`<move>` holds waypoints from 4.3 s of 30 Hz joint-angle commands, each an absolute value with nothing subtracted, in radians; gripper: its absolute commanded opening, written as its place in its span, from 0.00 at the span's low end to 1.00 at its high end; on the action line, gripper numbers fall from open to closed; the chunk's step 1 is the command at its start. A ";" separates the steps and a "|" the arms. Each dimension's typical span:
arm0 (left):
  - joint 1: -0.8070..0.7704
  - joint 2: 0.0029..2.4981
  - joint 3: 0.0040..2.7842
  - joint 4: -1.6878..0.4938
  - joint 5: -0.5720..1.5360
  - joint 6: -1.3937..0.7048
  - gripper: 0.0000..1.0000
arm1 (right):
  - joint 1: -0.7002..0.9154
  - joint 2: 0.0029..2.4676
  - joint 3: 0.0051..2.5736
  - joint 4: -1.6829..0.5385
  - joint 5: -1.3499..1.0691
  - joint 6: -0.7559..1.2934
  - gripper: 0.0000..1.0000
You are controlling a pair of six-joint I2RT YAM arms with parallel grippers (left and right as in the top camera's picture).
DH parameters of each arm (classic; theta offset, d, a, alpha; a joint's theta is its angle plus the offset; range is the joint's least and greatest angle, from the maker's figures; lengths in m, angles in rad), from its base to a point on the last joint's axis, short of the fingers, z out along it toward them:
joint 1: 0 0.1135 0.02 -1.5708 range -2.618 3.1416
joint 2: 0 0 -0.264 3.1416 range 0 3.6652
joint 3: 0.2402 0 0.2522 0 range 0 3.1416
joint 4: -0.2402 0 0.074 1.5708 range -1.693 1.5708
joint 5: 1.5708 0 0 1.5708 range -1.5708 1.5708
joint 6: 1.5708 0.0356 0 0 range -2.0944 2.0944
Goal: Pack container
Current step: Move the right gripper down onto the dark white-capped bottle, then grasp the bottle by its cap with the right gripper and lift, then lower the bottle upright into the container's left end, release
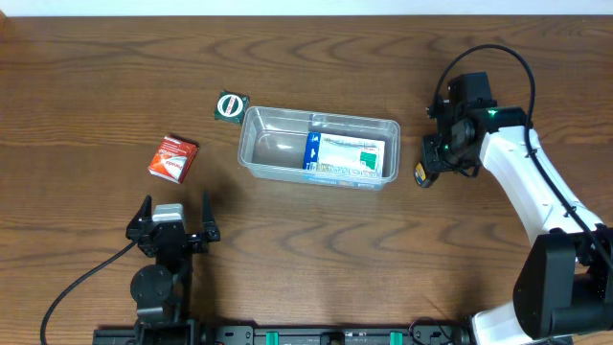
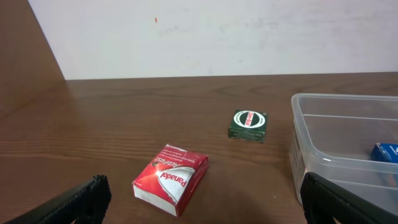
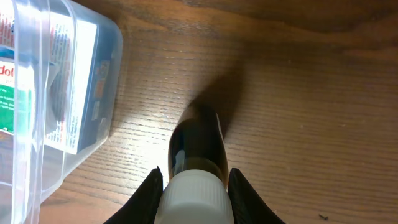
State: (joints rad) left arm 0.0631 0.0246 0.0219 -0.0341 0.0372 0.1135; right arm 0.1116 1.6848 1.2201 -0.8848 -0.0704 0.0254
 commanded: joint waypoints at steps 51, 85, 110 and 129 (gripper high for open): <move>0.059 0.024 0.004 -0.071 0.010 0.131 0.98 | 0.679 1.979 1.773 -0.717 0.011 0.259 0.16; 0.059 0.024 0.004 -0.071 0.010 0.131 0.98 | 0.682 2.089 1.772 -0.717 0.179 0.459 0.20; 0.059 0.024 0.004 -0.071 0.010 0.131 0.98 | 0.682 2.116 1.772 -0.696 0.123 0.467 0.48; 0.059 0.024 0.004 -0.071 0.010 0.131 0.98 | 0.599 1.851 1.794 -0.813 0.189 0.270 0.74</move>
